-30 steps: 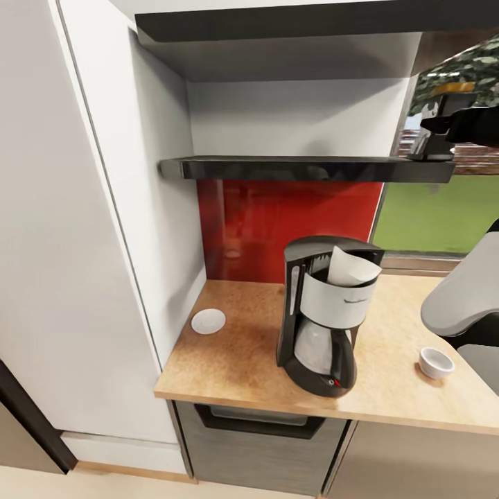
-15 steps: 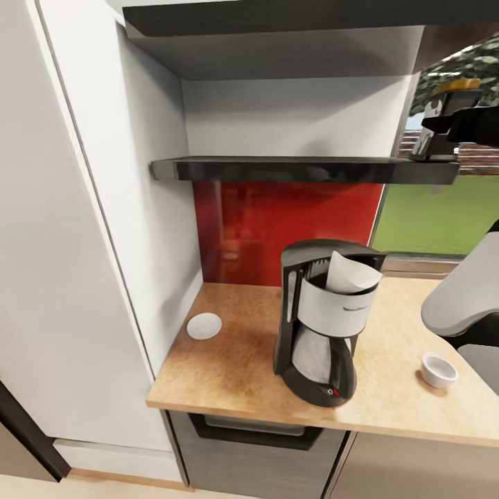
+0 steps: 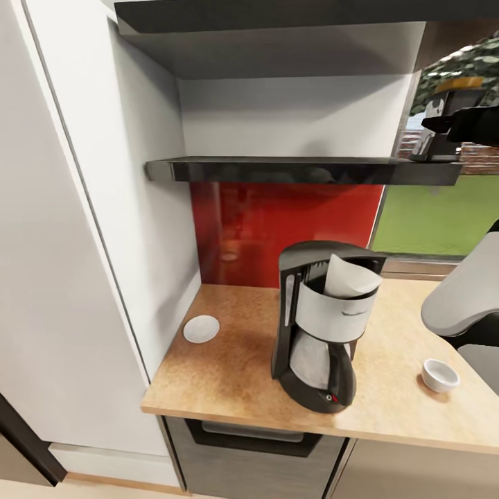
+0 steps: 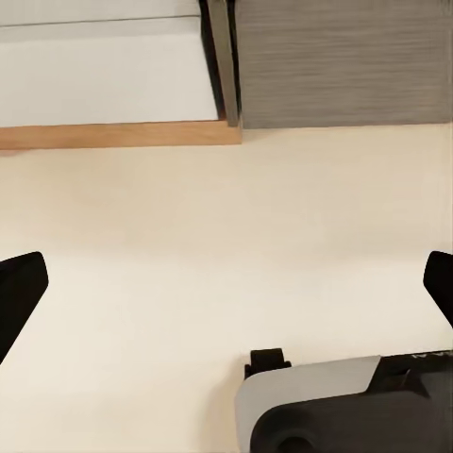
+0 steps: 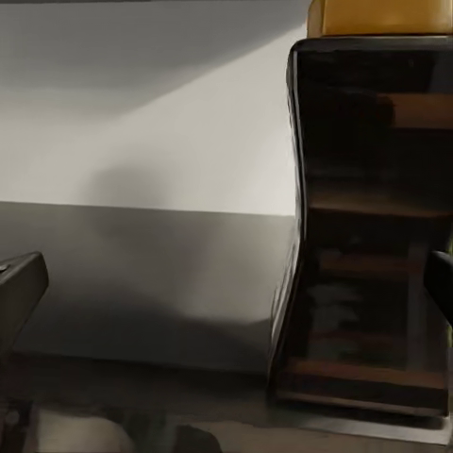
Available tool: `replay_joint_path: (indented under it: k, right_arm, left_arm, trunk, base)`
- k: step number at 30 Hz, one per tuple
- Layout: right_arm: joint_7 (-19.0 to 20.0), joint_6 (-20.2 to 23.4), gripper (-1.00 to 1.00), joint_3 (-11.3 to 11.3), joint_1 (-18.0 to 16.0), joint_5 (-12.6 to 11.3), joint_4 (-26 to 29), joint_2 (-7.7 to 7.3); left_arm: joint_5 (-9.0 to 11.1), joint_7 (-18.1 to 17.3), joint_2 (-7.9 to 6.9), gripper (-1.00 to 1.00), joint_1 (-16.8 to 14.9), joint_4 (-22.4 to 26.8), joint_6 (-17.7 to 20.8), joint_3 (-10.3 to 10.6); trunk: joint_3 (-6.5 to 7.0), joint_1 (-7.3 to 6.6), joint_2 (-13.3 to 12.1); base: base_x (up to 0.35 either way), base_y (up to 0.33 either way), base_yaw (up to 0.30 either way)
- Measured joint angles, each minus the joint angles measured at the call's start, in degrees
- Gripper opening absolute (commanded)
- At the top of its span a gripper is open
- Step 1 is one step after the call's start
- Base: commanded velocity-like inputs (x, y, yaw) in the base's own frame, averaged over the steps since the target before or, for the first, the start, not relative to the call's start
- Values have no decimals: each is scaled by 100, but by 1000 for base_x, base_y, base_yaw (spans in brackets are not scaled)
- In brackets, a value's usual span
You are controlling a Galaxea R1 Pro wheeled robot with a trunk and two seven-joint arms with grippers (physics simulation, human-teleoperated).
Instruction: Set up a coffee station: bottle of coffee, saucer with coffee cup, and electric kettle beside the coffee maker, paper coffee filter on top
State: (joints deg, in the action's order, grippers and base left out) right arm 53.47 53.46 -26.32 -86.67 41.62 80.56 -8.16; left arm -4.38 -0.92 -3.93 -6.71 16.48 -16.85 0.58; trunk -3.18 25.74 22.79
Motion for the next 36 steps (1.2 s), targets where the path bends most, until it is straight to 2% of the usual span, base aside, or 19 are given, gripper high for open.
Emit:
replay_joint_path:
  k: [36]
  right_arm:
    - [0, -1, 100, 0, 0, -6, 2, -1]
  left_arm:
    - [0, 0, -9, 100, 0, 8, -3, 0]
  trunk:
    - [0, 1, -1]
  base:
    - [30, -52, 0]
